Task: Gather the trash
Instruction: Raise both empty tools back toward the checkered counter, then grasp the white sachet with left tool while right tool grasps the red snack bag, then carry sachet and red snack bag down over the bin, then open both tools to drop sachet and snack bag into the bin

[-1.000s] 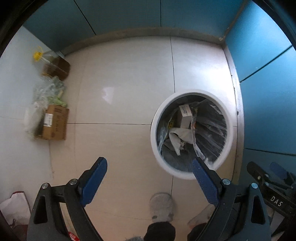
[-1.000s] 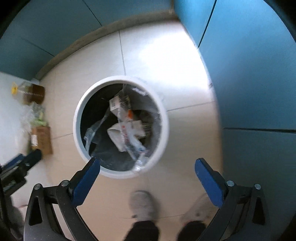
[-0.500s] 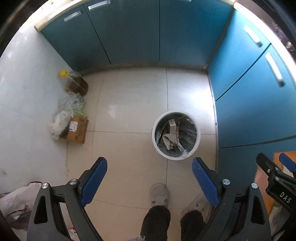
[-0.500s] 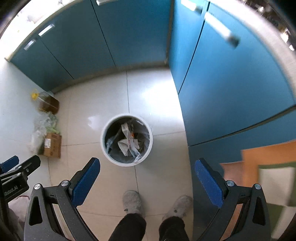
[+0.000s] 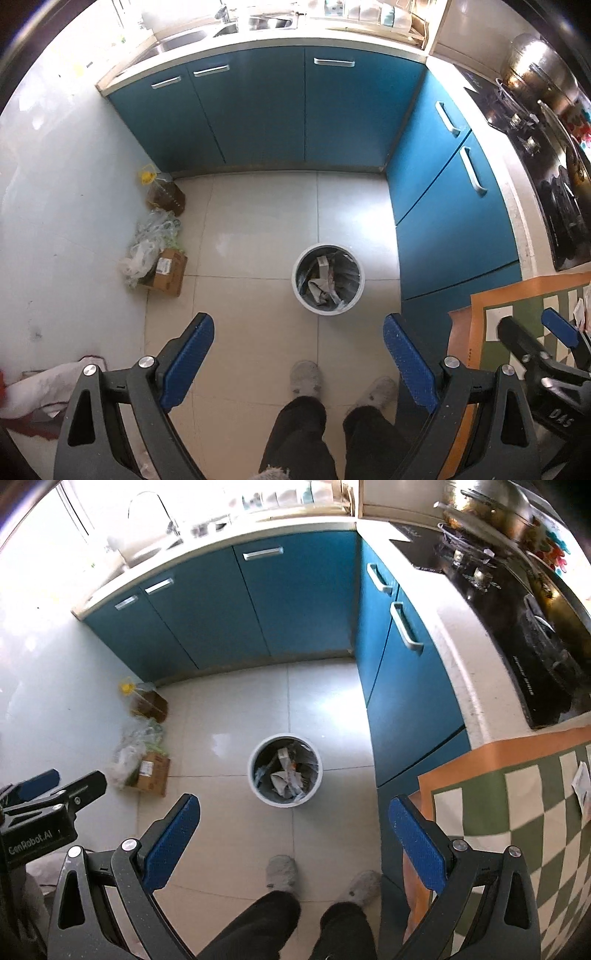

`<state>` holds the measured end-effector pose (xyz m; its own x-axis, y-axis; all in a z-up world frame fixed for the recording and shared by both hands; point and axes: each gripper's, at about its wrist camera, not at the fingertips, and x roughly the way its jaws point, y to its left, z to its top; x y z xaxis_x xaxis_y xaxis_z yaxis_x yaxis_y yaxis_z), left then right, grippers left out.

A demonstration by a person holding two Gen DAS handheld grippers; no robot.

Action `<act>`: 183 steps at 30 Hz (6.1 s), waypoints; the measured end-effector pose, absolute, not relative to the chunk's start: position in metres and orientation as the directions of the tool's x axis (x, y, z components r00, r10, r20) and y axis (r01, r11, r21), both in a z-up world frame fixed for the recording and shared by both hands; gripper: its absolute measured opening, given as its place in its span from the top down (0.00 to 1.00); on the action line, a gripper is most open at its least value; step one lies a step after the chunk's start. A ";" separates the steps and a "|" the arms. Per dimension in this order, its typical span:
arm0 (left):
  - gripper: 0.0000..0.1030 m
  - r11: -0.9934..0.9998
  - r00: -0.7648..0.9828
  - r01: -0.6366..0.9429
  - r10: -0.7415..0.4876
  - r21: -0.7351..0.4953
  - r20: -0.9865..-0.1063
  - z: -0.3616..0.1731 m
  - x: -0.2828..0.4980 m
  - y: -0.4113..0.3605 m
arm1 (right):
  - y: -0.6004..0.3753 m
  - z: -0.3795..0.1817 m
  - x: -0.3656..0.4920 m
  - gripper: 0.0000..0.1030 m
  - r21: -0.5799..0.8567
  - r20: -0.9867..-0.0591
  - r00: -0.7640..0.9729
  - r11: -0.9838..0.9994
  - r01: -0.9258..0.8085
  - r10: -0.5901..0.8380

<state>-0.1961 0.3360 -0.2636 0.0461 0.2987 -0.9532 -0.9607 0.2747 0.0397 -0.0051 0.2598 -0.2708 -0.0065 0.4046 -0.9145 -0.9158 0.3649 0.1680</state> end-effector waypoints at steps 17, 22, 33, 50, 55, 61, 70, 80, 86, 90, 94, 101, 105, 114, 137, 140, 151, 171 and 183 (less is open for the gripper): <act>0.09 0.750 0.263 -0.661 0.199 -0.026 -0.944 -0.215 0.156 0.248 | 0.037 -0.244 0.276 0.00 0.281 -0.890 0.223 0.864 -0.418 0.397; 0.09 0.856 0.234 -0.512 0.053 -0.077 -0.971 -0.272 0.297 0.192 | -0.065 -0.273 0.399 0.00 0.194 -0.912 0.322 0.960 -0.202 0.253; 0.16 0.918 0.101 -0.394 0.000 -0.040 -0.995 -0.361 0.420 0.123 | -0.111 -0.388 0.544 0.00 0.122 -0.977 0.144 0.966 -0.230 0.158; 0.98 0.904 0.182 -0.426 0.058 -0.025 -0.982 -0.309 0.398 0.119 | -0.108 -0.379 0.498 1.00 0.130 -0.944 0.271 0.965 -0.227 0.191; 0.98 0.891 0.258 -0.453 0.092 -0.036 -0.962 -0.270 0.367 0.130 | -0.123 -0.338 0.468 1.00 0.205 -0.900 0.342 0.956 -0.211 0.269; 0.98 0.871 0.289 -0.492 0.148 -0.014 -0.946 -0.262 0.333 0.150 | -0.141 -0.317 0.469 0.99 0.412 -0.870 0.258 0.907 -0.092 0.421; 0.98 0.829 0.223 -0.557 0.096 -0.046 -0.970 -0.301 0.337 0.165 | -0.185 -0.415 0.466 0.41 0.712 -0.697 0.242 0.611 0.345 0.675; 0.97 0.833 0.200 -0.551 0.067 -0.055 -0.978 -0.313 0.345 0.161 | -0.158 -0.440 0.480 0.44 0.860 -0.497 0.340 0.402 0.315 0.798; 0.97 0.836 0.196 -0.547 0.078 -0.043 -0.977 -0.315 0.347 0.161 | -0.134 -0.440 0.507 0.87 0.830 -0.553 0.325 0.475 0.293 0.767; 0.97 0.837 0.204 -0.547 0.102 -0.027 -0.974 -0.309 0.342 0.163 | -0.123 -0.428 0.508 0.94 0.808 -0.589 0.344 0.537 0.241 0.732; 0.97 0.831 0.222 -0.556 0.118 -0.026 -0.968 -0.295 0.322 0.174 | -0.114 -0.388 0.492 0.97 0.796 -0.596 0.354 0.588 0.144 0.721; 0.97 0.816 0.264 -0.575 0.122 -0.054 -0.957 -0.258 0.252 0.202 | -0.088 -0.306 0.421 0.99 0.771 -0.586 0.294 0.631 -0.085 0.755; 0.97 0.792 0.273 -0.609 0.156 -0.045 -0.949 -0.239 0.192 0.229 | -0.060 -0.274 0.362 0.99 0.765 -0.582 0.219 0.619 -0.179 0.783; 0.97 0.633 0.170 -0.774 0.250 0.028 -0.953 -0.255 0.015 0.322 | 0.071 -0.295 0.229 0.99 0.756 -0.623 -0.099 0.565 -0.331 0.776; 0.97 0.403 -0.045 -0.915 -0.130 -0.011 -0.991 -0.792 -0.156 0.505 | 0.363 -0.833 0.024 0.99 0.498 -0.842 -0.507 0.625 -0.601 0.183; 0.97 0.401 -0.045 -0.916 -0.166 -0.026 -0.985 -0.827 -0.152 0.513 | 0.386 -0.870 0.015 0.99 0.460 -0.862 -0.492 0.589 -0.665 0.118; 0.84 0.378 -0.015 -0.924 -0.175 -0.053 -0.984 -0.836 -0.137 0.527 | 0.428 -0.926 0.001 0.63 0.327 -0.903 -0.426 0.554 -0.765 -0.056; 0.03 0.376 0.008 -0.923 0.233 0.083 -0.972 -0.512 -0.194 0.440 | 0.377 -0.573 -0.016 0.00 -0.028 -0.967 0.129 0.413 -0.910 0.219; 0.03 0.317 0.132 -0.948 0.382 -0.005 -0.915 -0.302 -0.223 0.336 | 0.278 -0.332 -0.044 0.00 0.019 -0.904 0.146 0.379 -0.925 0.401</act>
